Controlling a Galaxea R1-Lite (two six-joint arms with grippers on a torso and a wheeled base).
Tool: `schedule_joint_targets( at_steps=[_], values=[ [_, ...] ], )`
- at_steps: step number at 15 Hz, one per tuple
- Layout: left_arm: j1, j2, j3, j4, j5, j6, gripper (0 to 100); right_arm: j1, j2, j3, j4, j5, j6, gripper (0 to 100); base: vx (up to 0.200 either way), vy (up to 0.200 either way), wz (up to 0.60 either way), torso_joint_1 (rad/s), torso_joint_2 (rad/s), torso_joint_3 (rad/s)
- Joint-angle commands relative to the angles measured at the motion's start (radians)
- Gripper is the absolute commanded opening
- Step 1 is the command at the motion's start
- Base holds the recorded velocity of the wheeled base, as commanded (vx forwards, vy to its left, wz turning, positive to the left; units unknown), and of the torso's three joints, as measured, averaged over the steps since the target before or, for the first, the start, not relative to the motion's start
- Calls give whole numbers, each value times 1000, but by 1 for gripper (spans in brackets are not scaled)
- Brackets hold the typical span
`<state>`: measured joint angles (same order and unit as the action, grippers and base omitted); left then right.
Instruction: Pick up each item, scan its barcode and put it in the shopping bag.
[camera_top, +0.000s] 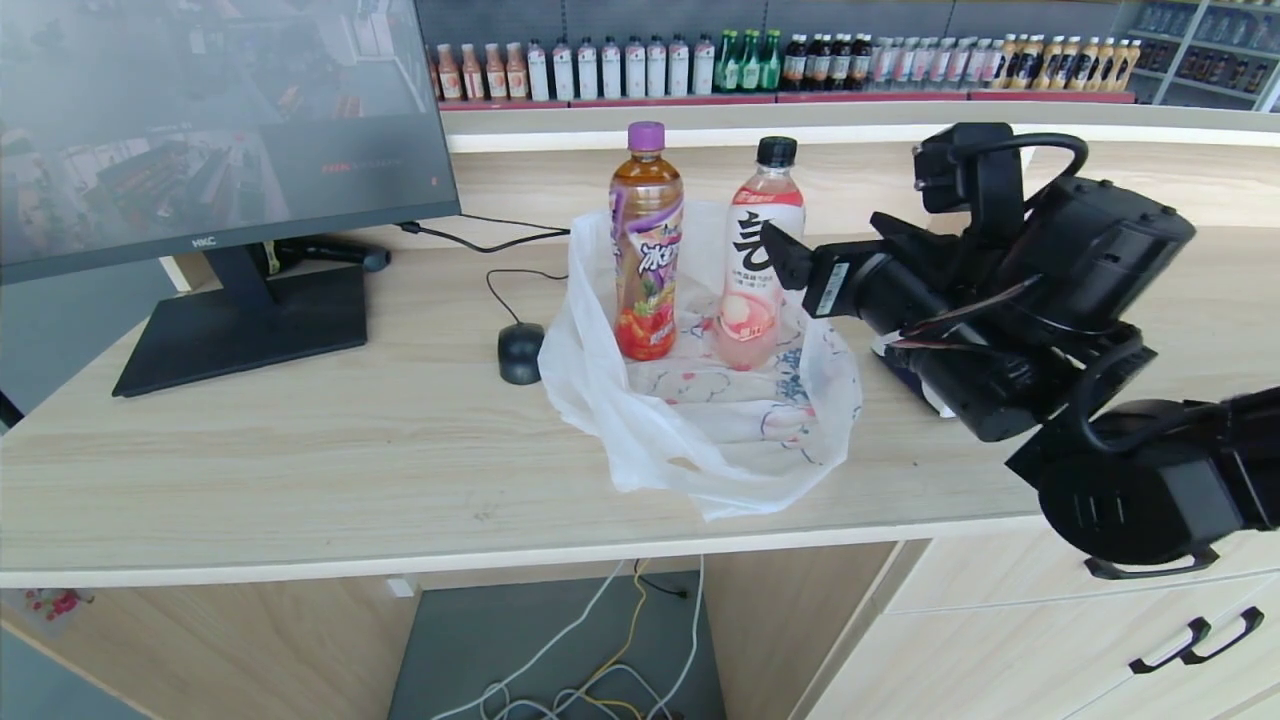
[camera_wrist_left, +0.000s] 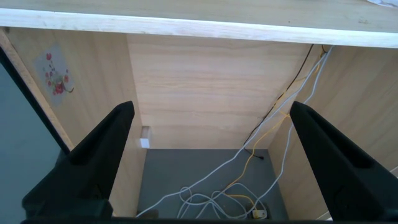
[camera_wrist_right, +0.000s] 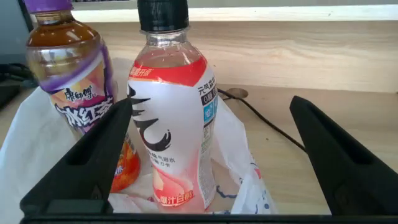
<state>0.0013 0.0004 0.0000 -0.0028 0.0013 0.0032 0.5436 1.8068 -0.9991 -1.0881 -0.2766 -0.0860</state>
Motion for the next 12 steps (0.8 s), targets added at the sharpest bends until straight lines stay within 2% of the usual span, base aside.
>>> schedule_joint_targets(
  at_steps=[1,4,7,9,12],
  values=[
    [0,0,0,0,0,0,100,7,-253,251,-47,-13,0,100,0,0,0,0,0,0],
    [0,0,0,0,0,0,100,7,-540,587,-61,-13,5,100,0,0,0,0,0,0],
    [0,0,0,0,0,0,100,21,-808,843,-53,-12,20,100,0,0,0,0,0,0],
    [0,0,0,0,0,0,100,22,-939,950,-24,-12,45,100,0,0,0,0,0,0],
    [0,0,0,0,0,1,100,24,-1100,993,151,-7,74,100,0,0,0,0,0,0]
  ],
)
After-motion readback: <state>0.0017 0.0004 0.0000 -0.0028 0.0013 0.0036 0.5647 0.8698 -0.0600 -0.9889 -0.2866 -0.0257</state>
